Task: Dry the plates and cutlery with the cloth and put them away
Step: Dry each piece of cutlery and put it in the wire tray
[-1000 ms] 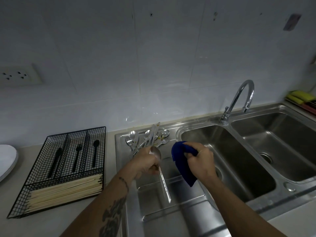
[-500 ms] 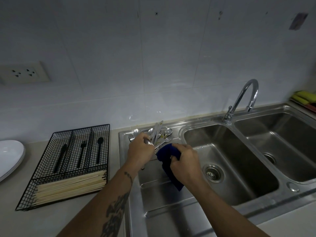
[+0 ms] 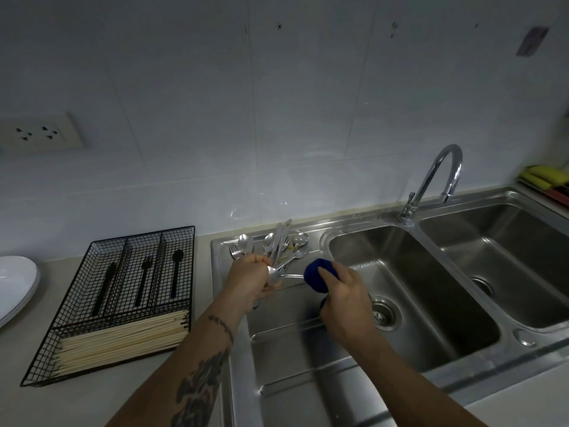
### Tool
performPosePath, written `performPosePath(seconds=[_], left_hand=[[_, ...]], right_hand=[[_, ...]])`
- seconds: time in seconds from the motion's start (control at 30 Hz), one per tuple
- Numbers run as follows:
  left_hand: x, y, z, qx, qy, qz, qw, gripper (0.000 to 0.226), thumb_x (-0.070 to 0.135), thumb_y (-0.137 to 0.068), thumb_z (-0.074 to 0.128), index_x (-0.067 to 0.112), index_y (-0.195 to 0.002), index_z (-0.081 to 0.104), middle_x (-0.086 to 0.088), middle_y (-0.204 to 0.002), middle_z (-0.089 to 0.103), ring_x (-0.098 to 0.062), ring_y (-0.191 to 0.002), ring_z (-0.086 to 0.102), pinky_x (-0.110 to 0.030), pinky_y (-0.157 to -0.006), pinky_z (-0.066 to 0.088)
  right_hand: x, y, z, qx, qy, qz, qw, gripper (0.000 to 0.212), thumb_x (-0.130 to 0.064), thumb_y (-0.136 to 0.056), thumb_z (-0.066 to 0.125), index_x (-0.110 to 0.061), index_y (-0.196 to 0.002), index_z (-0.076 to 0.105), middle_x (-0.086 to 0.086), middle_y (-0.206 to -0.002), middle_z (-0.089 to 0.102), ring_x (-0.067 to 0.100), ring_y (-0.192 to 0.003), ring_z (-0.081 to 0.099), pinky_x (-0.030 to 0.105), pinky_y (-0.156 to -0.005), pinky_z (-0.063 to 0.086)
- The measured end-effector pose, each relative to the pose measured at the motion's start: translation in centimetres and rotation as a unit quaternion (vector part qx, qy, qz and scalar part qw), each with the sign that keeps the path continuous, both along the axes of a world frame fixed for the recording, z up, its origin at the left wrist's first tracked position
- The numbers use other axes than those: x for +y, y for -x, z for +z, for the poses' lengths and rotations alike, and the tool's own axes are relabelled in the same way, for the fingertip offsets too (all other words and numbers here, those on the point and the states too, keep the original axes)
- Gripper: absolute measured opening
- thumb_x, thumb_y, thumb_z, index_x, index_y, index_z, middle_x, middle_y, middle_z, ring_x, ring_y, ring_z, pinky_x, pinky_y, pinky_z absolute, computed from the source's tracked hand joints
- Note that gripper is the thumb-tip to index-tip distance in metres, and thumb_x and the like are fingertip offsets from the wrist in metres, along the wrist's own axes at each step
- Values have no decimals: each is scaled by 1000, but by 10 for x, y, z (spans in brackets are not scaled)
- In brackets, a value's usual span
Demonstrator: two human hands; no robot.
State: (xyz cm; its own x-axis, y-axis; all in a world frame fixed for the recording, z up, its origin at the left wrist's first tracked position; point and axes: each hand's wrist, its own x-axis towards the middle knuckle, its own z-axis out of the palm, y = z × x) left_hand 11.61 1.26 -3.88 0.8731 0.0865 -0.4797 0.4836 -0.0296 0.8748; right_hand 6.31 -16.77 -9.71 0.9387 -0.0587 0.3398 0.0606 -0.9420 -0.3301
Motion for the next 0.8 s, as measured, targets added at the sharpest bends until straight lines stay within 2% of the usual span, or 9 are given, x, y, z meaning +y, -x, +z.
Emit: performPosePath(seconds=[0.13,0.23,0.33,0.43,0.53,0.6,0.67,0.73,0.8], left_hand=[[-9,-3,-1,12,42,14,999,36,-21,-80,43,6,-92,64,-20,-101,65,-36,-84,73,-48,-79,61],[-7,1,3,31,79,4,996,34,-22,-80,46,2,-96,65,-23,-99,66,-34,-80,73,-43,-75,61],[-7,7,6,60,102,-24,993,33,-20,-85,46,1,-102,65,-22,-100,69,-27,-73,73,-35,-65,60],[-8,9,6,71,112,-59,990,31,-17,-88,47,0,-107,64,-21,-105,70,-26,-80,74,-34,-67,60],[-10,8,6,57,110,-84,989,24,-13,-92,49,-3,-108,64,-17,-99,73,-24,-82,74,-31,-71,60],[-13,8,6,14,45,-123,991,20,-5,-93,57,-2,-110,66,-14,-97,74,-22,-87,73,-33,-82,59],[-13,8,7,-67,-95,-193,974,18,10,-91,66,9,-107,73,-3,-94,75,-15,-90,72,-32,-90,56],[-14,11,11,-132,-202,-242,940,16,25,-88,71,22,-103,75,10,-95,72,-8,-92,68,-22,-83,51],[-16,13,11,-185,-252,-249,917,15,25,-88,70,24,-102,75,11,-95,70,-7,-90,65,-20,-76,48]], right_hand=[[12,-1,9,-20,45,43,998,65,-6,-62,67,-17,-125,61,4,-132,55,26,-112,48,38,-94,46],[5,-3,8,-44,57,51,996,68,-6,-59,70,-17,-125,61,5,-134,54,28,-111,47,38,-93,47],[-5,-13,13,-69,73,31,994,58,-9,-57,77,-18,-113,67,5,-120,62,28,-98,49,37,-82,48],[-24,-26,14,-82,73,6,994,47,-18,-55,84,-18,-100,73,5,-102,65,29,-87,48,39,-71,49],[-38,-33,17,-76,85,8,993,39,-20,-62,84,-16,-99,73,4,-97,66,28,-87,48,38,-71,49],[-41,-38,22,-96,91,9,991,32,-18,-64,81,-16,-95,73,3,-94,66,27,-86,49,37,-71,48],[-44,-42,26,-105,94,1,990,30,-17,-64,80,-16,-93,73,3,-93,65,28,-86,49,36,-71,47],[-47,-46,27,-100,100,-6,990,29,-17,-65,79,-15,-93,73,3,-93,65,27,-85,49,36,-72,46],[-47,-47,27,-92,103,-6,990,28,-17,-65,79,-15,-93,73,3,-92,65,27,-83,49,35,-72,46]])
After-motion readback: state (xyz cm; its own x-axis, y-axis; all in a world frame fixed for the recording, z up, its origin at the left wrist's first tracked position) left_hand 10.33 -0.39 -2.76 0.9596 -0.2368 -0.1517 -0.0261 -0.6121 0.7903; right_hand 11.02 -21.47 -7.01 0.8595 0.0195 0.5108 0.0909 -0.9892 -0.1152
